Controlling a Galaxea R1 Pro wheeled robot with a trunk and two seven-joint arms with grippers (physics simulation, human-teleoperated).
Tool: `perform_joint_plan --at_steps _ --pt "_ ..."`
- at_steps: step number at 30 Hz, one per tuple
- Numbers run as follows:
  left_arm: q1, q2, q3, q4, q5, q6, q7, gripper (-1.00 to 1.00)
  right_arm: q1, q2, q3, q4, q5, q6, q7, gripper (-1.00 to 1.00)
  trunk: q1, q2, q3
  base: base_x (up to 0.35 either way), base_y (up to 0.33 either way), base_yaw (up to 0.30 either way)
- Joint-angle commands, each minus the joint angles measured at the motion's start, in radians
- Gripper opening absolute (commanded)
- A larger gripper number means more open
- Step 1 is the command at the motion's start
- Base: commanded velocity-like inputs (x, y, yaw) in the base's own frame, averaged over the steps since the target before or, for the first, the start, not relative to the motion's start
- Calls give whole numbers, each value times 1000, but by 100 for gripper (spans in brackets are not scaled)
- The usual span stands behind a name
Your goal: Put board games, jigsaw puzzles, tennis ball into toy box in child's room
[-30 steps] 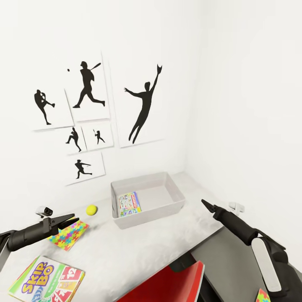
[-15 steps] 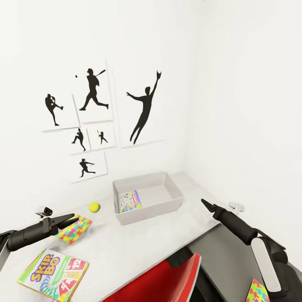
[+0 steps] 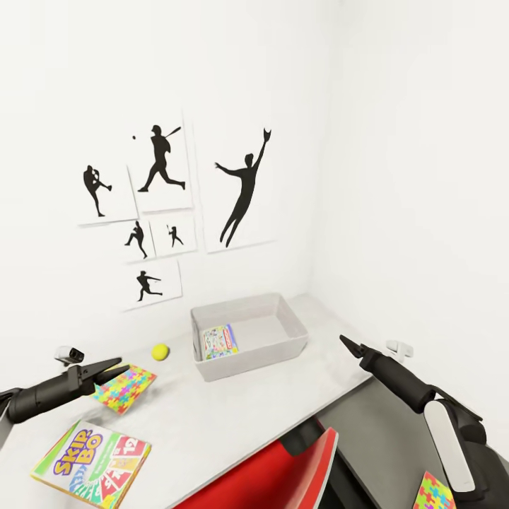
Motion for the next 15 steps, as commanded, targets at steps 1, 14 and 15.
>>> perform_joint_plan --at_steps 1,14,15 --pt "-1 0 6 0 -1 11 -4 100 -1 0 -2 0 -7 9 1 100 1 -2 -1 -1 0 0" --pt "-5 1 30 1 -12 53 -4 100 -1 3 -2 5 -6 8 1 100 1 -2 14 0 0 3" --pt "-5 2 30 2 -13 54 -4 100 -1 4 -2 5 -6 7 1 100 1 -2 14 0 0 2"
